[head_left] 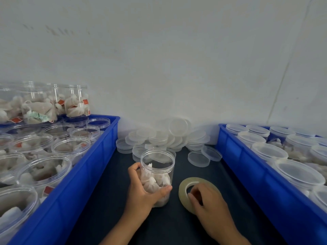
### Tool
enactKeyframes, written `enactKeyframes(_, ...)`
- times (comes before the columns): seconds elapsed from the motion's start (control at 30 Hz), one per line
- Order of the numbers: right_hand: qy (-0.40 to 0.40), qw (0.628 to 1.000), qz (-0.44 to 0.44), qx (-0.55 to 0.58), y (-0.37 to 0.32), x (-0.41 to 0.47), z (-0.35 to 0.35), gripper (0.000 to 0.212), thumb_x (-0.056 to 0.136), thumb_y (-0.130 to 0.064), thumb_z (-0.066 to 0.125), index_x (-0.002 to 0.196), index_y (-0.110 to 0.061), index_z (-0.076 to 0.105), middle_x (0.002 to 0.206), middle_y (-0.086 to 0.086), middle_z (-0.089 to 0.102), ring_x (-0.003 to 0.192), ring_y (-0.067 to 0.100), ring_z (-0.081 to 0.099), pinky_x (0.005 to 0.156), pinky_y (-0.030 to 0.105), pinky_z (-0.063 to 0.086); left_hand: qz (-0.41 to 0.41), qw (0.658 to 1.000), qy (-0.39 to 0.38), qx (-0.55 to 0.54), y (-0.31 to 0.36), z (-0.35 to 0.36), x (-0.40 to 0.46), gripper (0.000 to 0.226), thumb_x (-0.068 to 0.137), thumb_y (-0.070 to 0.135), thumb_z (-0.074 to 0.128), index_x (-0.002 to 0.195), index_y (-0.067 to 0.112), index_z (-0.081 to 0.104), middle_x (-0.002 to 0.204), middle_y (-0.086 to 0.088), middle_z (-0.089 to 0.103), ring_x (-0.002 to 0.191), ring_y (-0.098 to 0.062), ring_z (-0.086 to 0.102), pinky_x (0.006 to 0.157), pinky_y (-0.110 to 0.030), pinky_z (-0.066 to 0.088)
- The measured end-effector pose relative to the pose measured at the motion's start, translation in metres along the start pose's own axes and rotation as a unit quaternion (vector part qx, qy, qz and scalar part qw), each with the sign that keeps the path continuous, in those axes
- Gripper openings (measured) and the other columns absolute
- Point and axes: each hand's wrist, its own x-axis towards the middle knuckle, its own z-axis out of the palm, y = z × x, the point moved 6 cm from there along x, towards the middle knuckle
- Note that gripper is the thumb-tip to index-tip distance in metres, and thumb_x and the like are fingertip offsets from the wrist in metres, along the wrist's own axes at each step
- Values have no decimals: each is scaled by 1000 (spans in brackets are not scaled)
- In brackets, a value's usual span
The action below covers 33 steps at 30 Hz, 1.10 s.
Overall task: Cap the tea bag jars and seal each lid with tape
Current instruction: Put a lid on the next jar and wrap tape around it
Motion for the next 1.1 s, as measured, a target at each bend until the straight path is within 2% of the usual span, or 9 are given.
enactKeyframes(0.23,102,988,90,73,31,80,-14,13,90,-12,63,93,-23,56,99,-2,60,86,6,56,67,15,43,-68,992,47,-99,-5,-13,4,73,48,50,79,109,41,40,117,10,56,102,-6,61,76,-27,51)
enactKeyframes(0.37,42,992,102,-65,43,123,-3,28,91,-27,64,116,-17,58,127,7,51,117,26,47,93,34,44,-85,989,37,-116,-6,-11,2,85,44,55,80,117,38,40,121,6,59,103,-13,64,77,-34,57)
enactKeyframes(0.57,-8,971,96,-217,49,136,21,30,94,-33,57,120,-17,58,140,8,43,126,29,41,101,43,38,-97,988,33,-114,-3,-11,0,79,45,49,81,112,42,39,114,14,57,97,-5,62,62,-17,51)
enactKeyframes(0.7,10,960,72,-272,51,139,20,20,96,-24,51,112,-14,59,124,5,54,116,23,50,98,38,42,-91,989,41,-105,-3,-11,1,73,62,26,86,118,35,39,118,10,55,102,-9,61,77,-28,54)
enactKeyframes(0.8,51,957,42,-281,43,140,16,20,98,-22,46,112,-11,54,118,5,56,111,21,52,94,35,45,-89,989,38,-109,0,-11,0,78,59,32,86,121,32,39,121,6,55,107,-15,61,91,-42,53)
enactKeyframes(0.87,120,971,44,-201,34,136,7,20,100,-21,41,108,-5,51,109,5,55,100,20,53,85,32,47,-86,989,32,-114,2,-11,-1,84,53,41,84,123,31,39,124,3,55,109,-17,61,94,-47,52)
enactKeyframes(0.93,160,984,71,15,30,128,-4,10,97,-13,41,95,-9,50,88,1,50,80,17,47,69,24,43,-82,990,26,-111,3,-11,-1,88,54,48,89,124,31,39,127,1,55,111,-18,60,95,-48,52)
enactKeyframes(1.03,195,899,129,369,22,98,-19,23,96,-9,40,75,-15,42,66,-6,51,62,14,46,54,22,40,-79,991,18,-103,4,-11,-1,95,41,54,85,122,34,40,128,3,54,112,-15,59,94,-43,53)
enactKeyframes(1.1,219,871,134,419,12,74,-27,16,101,-19,42,86,-13,46,81,2,65,73,19,65,63,29,52,-72,993,7,-96,5,-11,-2,93,38,58,81,119,41,40,127,8,53,111,-10,59,93,-38,53)
